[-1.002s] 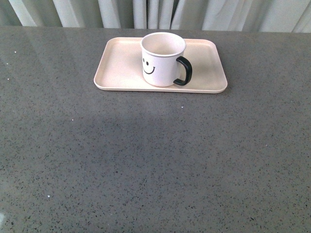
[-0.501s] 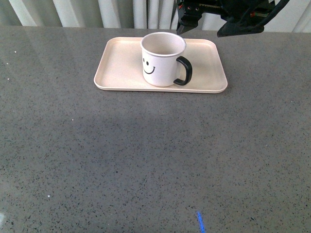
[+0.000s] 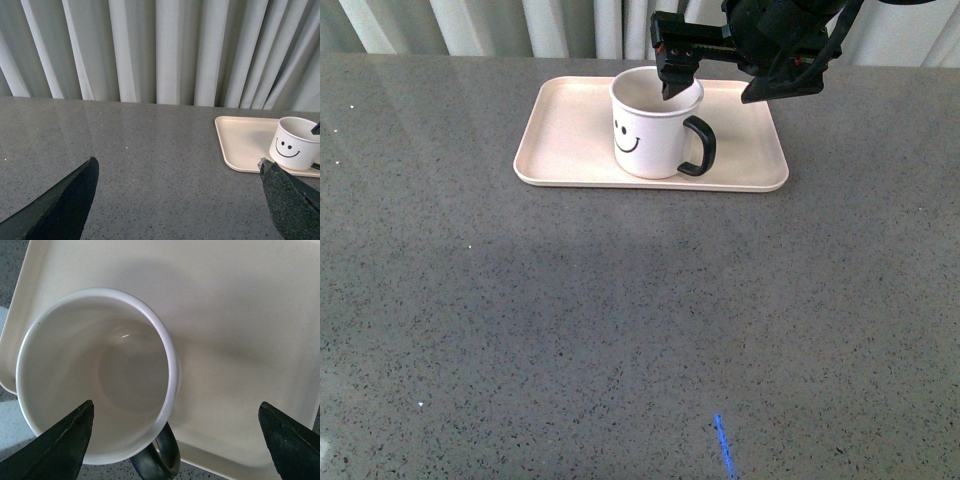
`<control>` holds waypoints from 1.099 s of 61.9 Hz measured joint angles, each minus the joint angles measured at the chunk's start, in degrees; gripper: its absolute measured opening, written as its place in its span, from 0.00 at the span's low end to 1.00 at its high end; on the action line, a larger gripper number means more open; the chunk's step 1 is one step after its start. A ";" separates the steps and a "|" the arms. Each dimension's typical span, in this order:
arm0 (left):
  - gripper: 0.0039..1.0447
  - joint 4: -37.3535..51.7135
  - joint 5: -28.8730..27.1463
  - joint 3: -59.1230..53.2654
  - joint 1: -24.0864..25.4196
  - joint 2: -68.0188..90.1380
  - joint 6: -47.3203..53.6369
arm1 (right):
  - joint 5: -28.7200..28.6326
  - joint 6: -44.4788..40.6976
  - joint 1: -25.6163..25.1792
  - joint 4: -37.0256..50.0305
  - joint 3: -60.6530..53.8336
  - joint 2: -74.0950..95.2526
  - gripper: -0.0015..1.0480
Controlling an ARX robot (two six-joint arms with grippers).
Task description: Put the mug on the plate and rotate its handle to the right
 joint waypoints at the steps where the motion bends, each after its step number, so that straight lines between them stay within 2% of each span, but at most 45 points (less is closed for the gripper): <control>1: 0.91 0.00 0.00 0.00 0.00 0.00 0.00 | 0.02 0.09 0.02 -0.11 0.20 0.09 0.91; 20: 0.91 0.00 0.00 0.00 0.00 0.00 0.00 | 0.57 0.61 0.09 -2.08 3.56 2.49 0.87; 28: 0.91 0.00 0.00 0.00 0.00 0.00 0.00 | 0.61 0.63 0.11 -2.99 5.16 3.08 0.70; 35: 0.91 0.00 0.00 0.00 0.00 0.00 0.00 | 1.03 0.76 0.35 -4.24 6.86 3.82 0.47; 39: 0.91 0.00 0.00 0.00 0.00 0.00 0.00 | 1.20 0.79 0.50 -4.74 7.32 4.15 0.37; 54: 0.91 0.00 0.00 0.00 0.00 0.00 0.00 | 1.55 1.01 0.90 -5.49 7.87 4.68 0.04; 56: 0.91 0.00 0.00 0.00 0.00 0.00 0.00 | 1.55 1.25 0.90 -5.60 7.89 4.68 0.01; 68: 0.91 0.00 0.00 0.00 0.00 0.00 0.00 | 0.72 1.84 0.81 -5.97 8.26 4.66 0.02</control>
